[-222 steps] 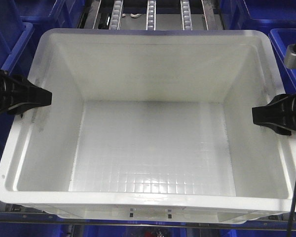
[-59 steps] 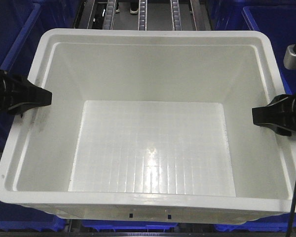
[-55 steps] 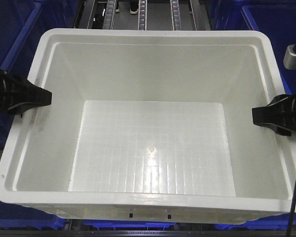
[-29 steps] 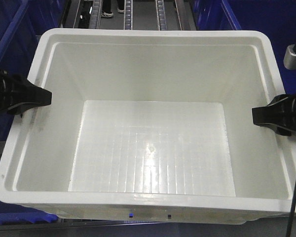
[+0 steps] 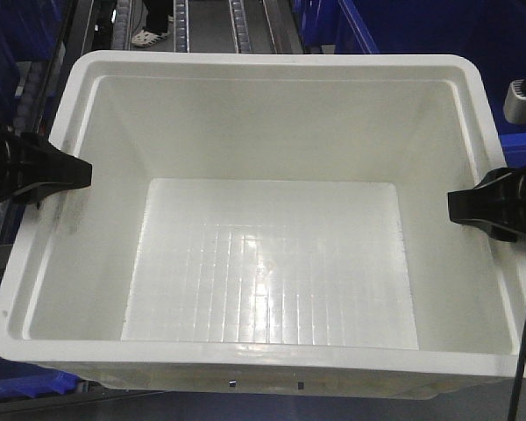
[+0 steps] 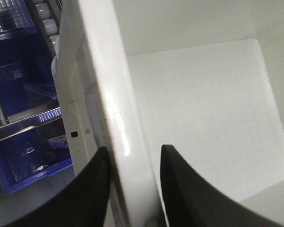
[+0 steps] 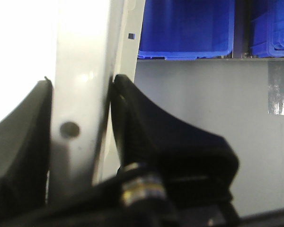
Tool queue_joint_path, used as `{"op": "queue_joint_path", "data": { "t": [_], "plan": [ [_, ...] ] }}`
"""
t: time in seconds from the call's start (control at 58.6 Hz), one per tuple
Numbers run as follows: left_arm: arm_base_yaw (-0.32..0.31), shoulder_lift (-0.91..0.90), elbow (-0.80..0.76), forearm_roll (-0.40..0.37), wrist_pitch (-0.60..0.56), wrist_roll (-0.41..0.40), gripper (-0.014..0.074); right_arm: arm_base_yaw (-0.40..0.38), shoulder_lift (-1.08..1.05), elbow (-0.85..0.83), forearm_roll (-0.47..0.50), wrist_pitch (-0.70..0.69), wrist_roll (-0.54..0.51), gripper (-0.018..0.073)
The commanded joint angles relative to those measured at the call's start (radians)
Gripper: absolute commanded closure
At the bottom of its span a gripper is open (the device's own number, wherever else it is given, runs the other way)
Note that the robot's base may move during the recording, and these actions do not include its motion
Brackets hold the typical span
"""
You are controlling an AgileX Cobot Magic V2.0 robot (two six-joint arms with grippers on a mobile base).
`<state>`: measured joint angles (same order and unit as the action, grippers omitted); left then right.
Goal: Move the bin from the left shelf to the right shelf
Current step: 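Carry the tote with both grippers while the base turns away from the shelf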
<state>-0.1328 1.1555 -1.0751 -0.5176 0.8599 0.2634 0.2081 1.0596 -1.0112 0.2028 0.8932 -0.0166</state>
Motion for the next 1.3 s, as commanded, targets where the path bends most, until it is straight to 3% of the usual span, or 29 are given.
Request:
{"op": "queue_joint_path", "data": {
  "t": [0.0, 1.28],
  "plan": [
    [-0.008, -0.030, -0.047, -0.091, -0.096, 0.019, 0.0600, 0.011, -0.027, -0.046, 0.092, -0.114, -0.049, 0.0564],
    [-0.008, -0.030, -0.047, -0.091, -0.096, 0.019, 0.0600, 0.011, -0.027, -0.046, 0.092, -0.114, -0.049, 0.0564]
  ]
}}
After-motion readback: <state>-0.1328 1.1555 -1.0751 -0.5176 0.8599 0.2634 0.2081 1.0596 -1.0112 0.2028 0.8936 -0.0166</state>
